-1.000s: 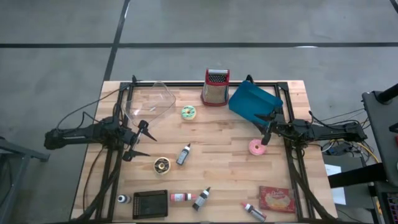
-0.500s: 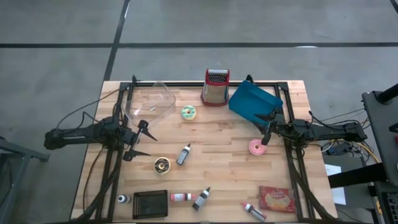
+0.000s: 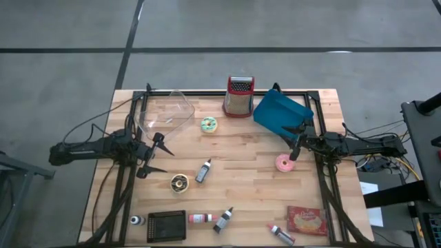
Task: Pick & Place Food Item
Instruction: Put the bottom right black food coloring bottle into the black bin
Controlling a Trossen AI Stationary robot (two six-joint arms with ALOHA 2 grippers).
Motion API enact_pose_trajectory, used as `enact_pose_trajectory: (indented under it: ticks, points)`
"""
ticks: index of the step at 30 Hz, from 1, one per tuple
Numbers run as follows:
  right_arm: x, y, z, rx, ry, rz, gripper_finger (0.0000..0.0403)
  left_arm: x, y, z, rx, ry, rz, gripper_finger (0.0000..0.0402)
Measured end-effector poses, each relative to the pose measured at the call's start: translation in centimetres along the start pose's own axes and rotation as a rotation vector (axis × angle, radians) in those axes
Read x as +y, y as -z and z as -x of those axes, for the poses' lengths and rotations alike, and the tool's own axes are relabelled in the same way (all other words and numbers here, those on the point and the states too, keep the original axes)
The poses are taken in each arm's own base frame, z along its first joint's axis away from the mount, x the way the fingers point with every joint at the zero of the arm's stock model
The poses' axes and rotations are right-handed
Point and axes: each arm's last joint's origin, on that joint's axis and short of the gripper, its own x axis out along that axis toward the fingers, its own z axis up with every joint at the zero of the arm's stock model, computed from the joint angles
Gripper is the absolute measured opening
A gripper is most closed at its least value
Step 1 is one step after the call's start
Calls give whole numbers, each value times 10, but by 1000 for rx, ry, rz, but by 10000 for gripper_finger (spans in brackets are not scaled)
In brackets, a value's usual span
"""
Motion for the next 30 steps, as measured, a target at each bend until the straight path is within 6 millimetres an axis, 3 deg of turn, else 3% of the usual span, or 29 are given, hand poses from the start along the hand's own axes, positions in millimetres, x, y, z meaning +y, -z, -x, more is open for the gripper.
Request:
enact_pose_trajectory:
  ticks: [5,13,30]
  points:
    - [0,0,0,0,0,0,164,3,-5,0,-49,-53,22,339]
    - [0,0,0,0,0,0,164,10,-15,2,-153,-230,245,339]
    - [0,0,0,0,0,0,164,9,-18,2,-173,-203,199,339]
